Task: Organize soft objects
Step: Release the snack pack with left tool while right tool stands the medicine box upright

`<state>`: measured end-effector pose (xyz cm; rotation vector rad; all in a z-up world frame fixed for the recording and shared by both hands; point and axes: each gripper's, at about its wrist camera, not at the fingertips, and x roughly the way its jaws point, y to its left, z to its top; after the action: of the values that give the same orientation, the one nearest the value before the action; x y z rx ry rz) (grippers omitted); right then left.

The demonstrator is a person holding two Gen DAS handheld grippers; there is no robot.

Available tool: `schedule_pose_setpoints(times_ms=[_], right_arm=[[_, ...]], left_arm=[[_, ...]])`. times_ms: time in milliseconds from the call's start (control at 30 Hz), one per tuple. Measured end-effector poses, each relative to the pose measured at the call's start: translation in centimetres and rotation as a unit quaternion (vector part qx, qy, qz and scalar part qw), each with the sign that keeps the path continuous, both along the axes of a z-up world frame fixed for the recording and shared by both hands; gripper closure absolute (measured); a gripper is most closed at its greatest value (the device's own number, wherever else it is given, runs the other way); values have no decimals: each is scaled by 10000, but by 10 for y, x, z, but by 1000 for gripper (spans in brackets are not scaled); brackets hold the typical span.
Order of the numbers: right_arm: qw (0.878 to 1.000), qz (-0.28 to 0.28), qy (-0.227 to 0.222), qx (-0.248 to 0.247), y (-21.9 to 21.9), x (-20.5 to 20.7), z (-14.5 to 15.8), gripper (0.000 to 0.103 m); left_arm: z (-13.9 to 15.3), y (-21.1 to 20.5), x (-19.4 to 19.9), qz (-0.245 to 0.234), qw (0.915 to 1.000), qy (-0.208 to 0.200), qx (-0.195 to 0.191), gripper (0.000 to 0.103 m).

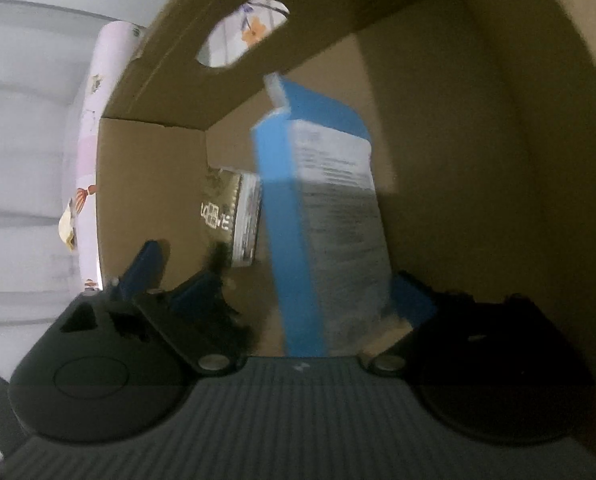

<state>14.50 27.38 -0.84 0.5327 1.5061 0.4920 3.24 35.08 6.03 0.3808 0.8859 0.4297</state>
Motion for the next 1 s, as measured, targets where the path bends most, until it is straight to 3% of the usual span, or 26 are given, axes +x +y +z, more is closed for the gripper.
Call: schedule_pose_setpoints(times_ms=[33,100,133,300,433,500,567,600,667,767,833,867,967,1000], right_arm=[[9999,5,-133,-70,2,-1,1,42],[9995,74,-263,-160,4,-2,0,60],[9994,82,-298,-177,2,-3,0,67],[9986,0,-514,-123,-4,10,-8,72],[9972,286,-676,100,18,20,-6,70],[9922,567,-1016,443,26,17,0,70],[9890,716,-898,931,28,19,-5,75],[9908,627,-768,921,27,20,-10,76],[9963,474,-657,286,24,24,-19,78],[9965,543,-564,306,18,29,-18,66],[9945,733,-749,87,16,31,-5,18],[9932,784,-862,-79,16,31,1,5],[9825,1005,-1276,-914,19,32,23,1],[9810,1093,-1297,-946,20,33,23,1]], left_arm=[[2,1,1,44,10000,12,11,81],[10,3,-3,47,9999,-14,-147,93],[15,5,-9,46,9994,-57,-324,93],[34,11,-35,314,9967,-334,-663,86],[43,11,-52,329,9933,-406,-1030,85],[48,6,-60,205,9921,-464,-1149,83],[52,-2,-65,139,9922,-504,-1135,80],[54,-4,-66,84,9921,-516,-1136,78],[57,-9,-65,-1,9919,-530,-1152,75],[56,-14,-60,-118,9921,-500,-1146,64],[52,-19,-57,-228,9925,-430,-1118,63],[50,-22,-55,-303,9927,-378,-1108,63],[42,-27,-51,-390,9924,-275,-1138,64],[38,-28,-50,-421,9920,-226,-1171,67]])
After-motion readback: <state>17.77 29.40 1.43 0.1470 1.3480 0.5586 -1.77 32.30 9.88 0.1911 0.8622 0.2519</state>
